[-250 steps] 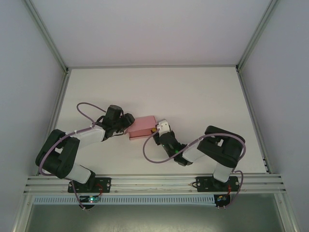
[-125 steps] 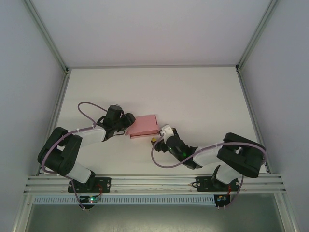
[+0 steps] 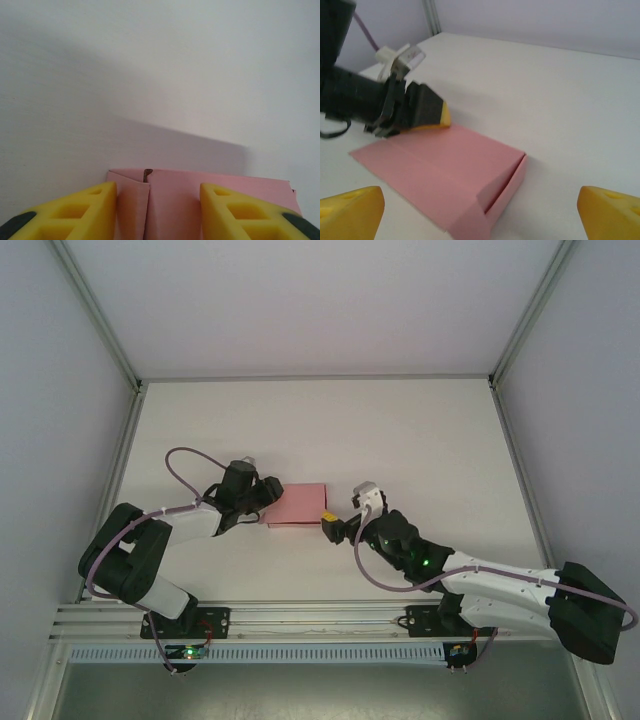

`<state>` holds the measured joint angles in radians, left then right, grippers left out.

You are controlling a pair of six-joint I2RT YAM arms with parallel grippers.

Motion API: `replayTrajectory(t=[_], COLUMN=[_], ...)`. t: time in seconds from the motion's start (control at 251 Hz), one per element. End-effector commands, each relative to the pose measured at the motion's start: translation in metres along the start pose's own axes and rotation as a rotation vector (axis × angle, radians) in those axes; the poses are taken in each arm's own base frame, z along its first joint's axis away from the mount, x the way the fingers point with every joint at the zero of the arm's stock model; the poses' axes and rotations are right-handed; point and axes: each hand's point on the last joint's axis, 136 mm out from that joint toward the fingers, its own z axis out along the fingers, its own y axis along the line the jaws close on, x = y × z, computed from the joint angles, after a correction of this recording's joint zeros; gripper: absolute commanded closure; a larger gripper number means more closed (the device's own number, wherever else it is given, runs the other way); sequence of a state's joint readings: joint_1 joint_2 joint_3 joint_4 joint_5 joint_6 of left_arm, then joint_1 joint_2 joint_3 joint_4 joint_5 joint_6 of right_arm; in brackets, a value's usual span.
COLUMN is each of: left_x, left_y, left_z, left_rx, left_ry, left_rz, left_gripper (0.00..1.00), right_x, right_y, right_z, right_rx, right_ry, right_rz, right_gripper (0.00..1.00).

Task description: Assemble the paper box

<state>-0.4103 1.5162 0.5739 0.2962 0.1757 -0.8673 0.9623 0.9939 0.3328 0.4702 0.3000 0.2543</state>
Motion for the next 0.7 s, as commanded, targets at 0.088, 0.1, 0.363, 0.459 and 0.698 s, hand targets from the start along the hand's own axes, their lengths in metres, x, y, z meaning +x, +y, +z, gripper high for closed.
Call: replayTrajectory(t=[0.088, 0.1, 0.363, 0.459, 0.698], left_x=[0.020, 0.020, 0.024, 0.025, 0.034], left_y=[0.019, 0.019, 0.025, 0.025, 0.025], left_z=[0.006, 0.006, 0.005, 0.004, 0.004], left_rx=[-0.060, -0.057, -0.067, -0.060, -0.022], left_ry=[0.034, 0.035, 0.022, 0.019, 0.035], left_rz=[0.055, 0.057, 0.072, 0.078, 0.113], left_gripper=[0.55, 0.56, 0.56, 0.56, 0.56], right_x=[0.001, 0.002, 0.051, 0.073, 0.120], right_y=[-0.015, -0.016, -0.027, -0.022, -0.031], right_z=[0.030, 0.032, 0.081, 0.090, 0.098], right_rx=[0.068, 0.075, 0.080, 0.020, 0.023], right_ry=[0.136, 0.148, 0.351, 0.409, 0.490], right_rz=[0.145, 0.152, 0.295, 0.367, 0.494], right_gripper=[0.02, 0.02, 0.13, 0.20, 0.40])
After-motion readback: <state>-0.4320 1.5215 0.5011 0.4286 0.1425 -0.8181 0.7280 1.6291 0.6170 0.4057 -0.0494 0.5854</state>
